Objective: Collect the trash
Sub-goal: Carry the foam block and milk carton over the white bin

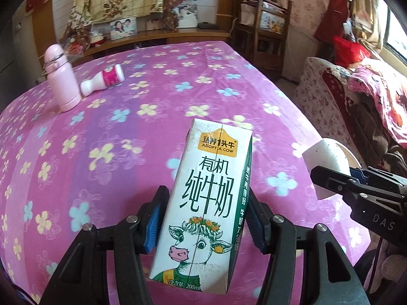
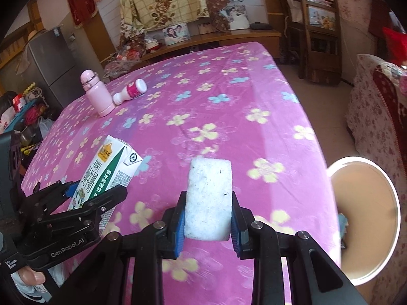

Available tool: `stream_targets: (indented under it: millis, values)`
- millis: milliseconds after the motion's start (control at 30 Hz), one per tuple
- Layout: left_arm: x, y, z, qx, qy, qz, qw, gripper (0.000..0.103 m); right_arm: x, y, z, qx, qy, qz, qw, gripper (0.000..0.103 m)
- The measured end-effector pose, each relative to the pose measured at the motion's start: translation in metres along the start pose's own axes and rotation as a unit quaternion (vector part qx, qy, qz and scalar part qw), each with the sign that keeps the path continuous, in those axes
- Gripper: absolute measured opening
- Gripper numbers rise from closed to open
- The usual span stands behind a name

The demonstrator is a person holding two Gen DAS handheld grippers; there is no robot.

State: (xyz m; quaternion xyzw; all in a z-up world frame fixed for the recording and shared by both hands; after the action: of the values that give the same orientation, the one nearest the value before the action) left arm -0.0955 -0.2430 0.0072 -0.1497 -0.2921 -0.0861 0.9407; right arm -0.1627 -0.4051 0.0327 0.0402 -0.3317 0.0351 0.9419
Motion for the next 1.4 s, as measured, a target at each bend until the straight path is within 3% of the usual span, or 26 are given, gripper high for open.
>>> stream_targets:
  millis: [400, 800, 1033, 1400]
  values:
    - [-0.017, -0.081, -0.009, -0.039, 0.022, -0.053, 0.9976, 0.059, -0.039, -0.069, 0.037, -0.041, -0.001, -0.049, 0.998, 0.031]
    - [-0.038, -0.168, -0.023, -0.095, 0.060, -0.104, 0.9882, 0.059, -0.088, -0.149, 0.068, -0.084, 0.009, -0.114, 0.990, 0.031]
    - [-0.049, -0.209, -0.037, -0.115, 0.085, -0.124, 0.9819, 0.060, -0.119, -0.192, 0.067, -0.098, 0.028, -0.156, 0.982, 0.032]
    - [-0.057, -0.247, -0.056, -0.130, 0.108, -0.132, 0.9767, 0.060, -0.147, -0.226, 0.055, -0.102, 0.049, -0.193, 0.975, 0.032]
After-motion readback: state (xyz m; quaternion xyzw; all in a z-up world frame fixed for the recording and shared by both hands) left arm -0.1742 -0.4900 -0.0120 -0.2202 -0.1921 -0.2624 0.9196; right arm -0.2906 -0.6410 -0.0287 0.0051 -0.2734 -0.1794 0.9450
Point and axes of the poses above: each gripper's, at about its wrist camera, not at the fingertips, and z roughly against the way its jaws point, y to its left, x to its top, the point moved 6 cm from there along -z, roughly the way its jaws point, and after that the axes turned 15 degrees about z, right-handed, at the moved point
